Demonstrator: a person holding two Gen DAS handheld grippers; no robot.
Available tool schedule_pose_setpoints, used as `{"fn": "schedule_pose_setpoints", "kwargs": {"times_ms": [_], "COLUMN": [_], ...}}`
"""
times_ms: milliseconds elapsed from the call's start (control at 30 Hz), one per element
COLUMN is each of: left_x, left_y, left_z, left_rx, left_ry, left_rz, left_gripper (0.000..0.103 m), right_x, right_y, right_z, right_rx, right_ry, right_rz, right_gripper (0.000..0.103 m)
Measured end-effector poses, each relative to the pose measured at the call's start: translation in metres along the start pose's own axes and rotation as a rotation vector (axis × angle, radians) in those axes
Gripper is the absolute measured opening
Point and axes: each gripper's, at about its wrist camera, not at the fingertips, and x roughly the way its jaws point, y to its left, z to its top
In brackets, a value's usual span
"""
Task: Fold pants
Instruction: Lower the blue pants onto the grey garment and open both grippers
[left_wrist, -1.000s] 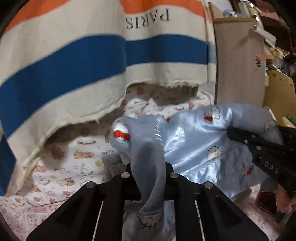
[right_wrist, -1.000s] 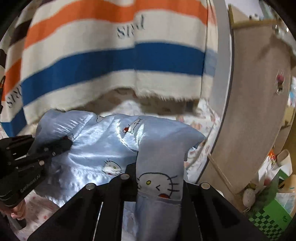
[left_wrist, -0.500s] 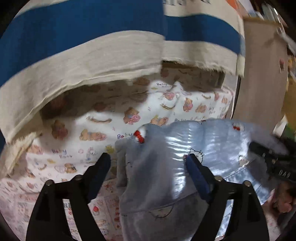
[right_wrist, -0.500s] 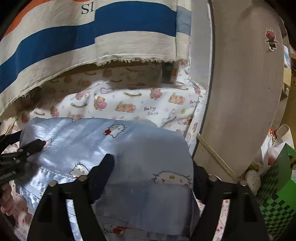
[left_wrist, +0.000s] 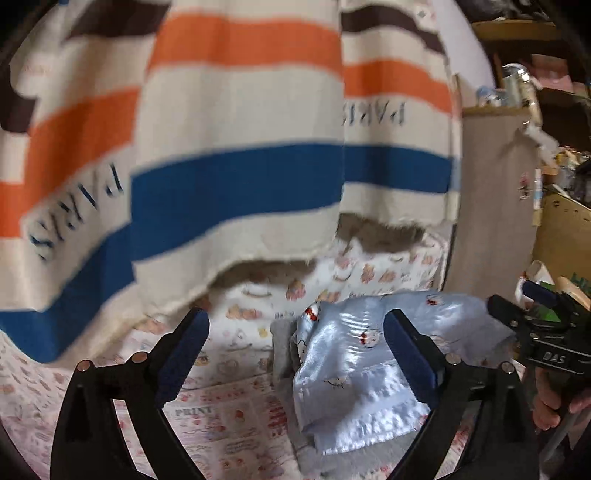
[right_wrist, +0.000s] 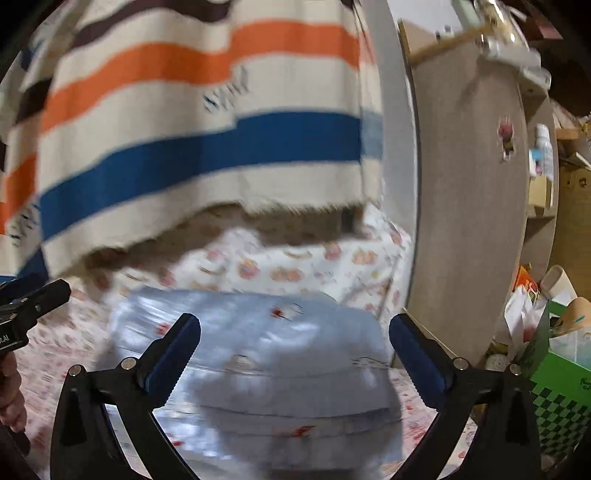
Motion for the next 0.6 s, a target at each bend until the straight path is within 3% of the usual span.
{"fn": "schedule_pose_setpoints", "kwargs": {"times_ms": [133, 267, 467, 600], "left_x": [-0.045, -0.076, -0.097, -0.105], "left_y": [0.003, 0.012, 0.040, 0.061], "left_z": [0.001, -0.009, -0.041, -0.060], "left_rx": [0.056, 0.079, 0.023, 0.008], "left_ry": [-0.114, -0.186, -0.231, -0.232], "left_rz": [0.036, 0.065, 0.091, 0.096], "left_gripper": [0.102, 0.102, 0.102, 0.102], "right_x": [-0.025, -0.050, -0.055, -0.046], "right_y": [0.020, 0.041, 0.069, 0.085], "right_z": [0.006, 0.003, -0.022, -0.037], "right_rx": [-0.001, 0.007, -0.025, -0.070], "right_ry": [-0.058, -0.124, -0.143, -0.109], "right_rz": [0.039, 0.067, 0.081, 0.098], "right_gripper": [0.102, 0.102, 0.102, 0.102]}}
